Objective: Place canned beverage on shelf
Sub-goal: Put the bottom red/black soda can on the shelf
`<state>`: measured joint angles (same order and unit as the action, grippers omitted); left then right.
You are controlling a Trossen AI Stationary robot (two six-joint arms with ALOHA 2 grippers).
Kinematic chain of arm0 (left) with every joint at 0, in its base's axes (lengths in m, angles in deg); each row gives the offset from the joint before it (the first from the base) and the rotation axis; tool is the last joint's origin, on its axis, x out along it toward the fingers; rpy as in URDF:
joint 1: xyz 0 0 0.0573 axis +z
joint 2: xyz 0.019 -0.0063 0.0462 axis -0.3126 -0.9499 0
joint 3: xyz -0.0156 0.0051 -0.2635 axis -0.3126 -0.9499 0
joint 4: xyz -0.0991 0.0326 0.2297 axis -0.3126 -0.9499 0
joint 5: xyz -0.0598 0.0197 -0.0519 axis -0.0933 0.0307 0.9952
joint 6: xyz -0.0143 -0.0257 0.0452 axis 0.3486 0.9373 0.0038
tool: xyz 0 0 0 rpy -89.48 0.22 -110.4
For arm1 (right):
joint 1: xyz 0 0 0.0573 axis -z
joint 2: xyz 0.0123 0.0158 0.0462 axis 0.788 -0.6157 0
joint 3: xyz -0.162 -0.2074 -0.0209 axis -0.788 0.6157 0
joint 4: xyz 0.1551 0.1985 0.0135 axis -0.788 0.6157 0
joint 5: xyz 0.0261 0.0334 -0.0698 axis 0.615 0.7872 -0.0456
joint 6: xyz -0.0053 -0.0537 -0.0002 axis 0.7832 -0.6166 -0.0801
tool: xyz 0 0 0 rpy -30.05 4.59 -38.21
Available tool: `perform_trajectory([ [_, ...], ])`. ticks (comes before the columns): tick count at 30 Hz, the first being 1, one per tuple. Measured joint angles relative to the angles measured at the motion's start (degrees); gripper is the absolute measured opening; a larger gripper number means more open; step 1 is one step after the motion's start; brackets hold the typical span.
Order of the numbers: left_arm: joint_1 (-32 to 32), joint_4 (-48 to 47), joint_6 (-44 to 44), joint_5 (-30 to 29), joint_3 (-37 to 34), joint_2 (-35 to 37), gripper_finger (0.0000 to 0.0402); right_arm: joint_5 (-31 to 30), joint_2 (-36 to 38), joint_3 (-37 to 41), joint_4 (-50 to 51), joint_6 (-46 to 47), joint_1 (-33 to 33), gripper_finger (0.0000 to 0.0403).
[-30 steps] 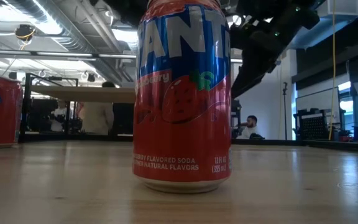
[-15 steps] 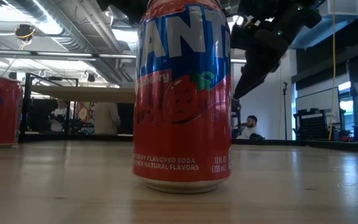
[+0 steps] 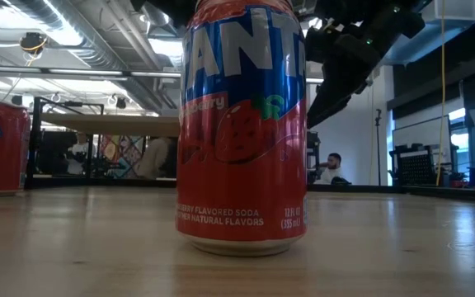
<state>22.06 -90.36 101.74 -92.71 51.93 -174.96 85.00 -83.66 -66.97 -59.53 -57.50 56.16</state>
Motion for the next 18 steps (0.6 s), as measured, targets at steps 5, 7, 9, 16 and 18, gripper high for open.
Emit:
perform_trajectory([
  [5,-0.11,-1.83,0.62,-3.67,0.0,0.0,0.0378,-0.02,0.0,0.0,0.01,-0.23,0.0,0.0301],
  [7,-0.48,-1.71,1.1,-4.26,0.0,0.1,0.0391,-0.13,0.0,0.0,0.01,-0.25,0.0,0.0301],
  [9,-1.07,-1.11,2.62,-4.15,0.0,0.2,0.0397,-0.52,0.0,0.0,0.01,-0.38,0.0,0.0301],
  [16,-2.97,-3.74,7.52,-10.06,0.06,-1.76,0.0394,-0.52,0.0,0.0,0.09,-0.54,0.0,0.0301],
  [18,-2.92,-4.37,8.17,-12.37,0.07,-2.93,0.0393,-0.52,0.0,0.0,0.21,-0.51,0.0,0.0301],
])
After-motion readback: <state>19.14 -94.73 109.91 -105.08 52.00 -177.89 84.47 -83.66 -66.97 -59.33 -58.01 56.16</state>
